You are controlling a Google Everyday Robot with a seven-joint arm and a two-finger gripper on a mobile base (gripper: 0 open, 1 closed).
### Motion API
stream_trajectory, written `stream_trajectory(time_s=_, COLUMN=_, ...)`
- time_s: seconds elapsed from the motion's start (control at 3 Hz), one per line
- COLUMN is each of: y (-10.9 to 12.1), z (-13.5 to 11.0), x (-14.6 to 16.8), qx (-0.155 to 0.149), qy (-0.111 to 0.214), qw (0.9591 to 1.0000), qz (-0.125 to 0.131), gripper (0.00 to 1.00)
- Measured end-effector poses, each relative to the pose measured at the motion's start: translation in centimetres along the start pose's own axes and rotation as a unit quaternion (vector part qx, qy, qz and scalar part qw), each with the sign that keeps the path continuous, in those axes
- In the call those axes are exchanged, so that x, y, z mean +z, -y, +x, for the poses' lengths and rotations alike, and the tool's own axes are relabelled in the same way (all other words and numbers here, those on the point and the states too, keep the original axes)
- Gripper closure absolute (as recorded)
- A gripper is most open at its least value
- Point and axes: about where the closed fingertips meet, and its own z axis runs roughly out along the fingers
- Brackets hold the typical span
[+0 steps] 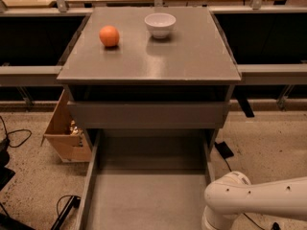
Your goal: Open middle drawer
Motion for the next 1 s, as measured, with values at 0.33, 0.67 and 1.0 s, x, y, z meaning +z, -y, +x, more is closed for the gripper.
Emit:
stream_trajectory(time_s=0.33, y=0.00, z=0.01, x=0.00, qx=0.000, qy=0.000, qw=1.0000, qz=0.000, gripper=0.58)
stream_trajectory(time_s=0.67, y=0.00, z=0.01, x=0.00, qx=0.000, qy=0.000, qw=1.0000, qz=0.000, gripper=0.35)
stream_trajectory(time_s=1.0, y=0.00, z=0.02, x=-0.08, qx=0.000, qy=0.000, qw=1.0000, qz=0.000, gripper=0.11)
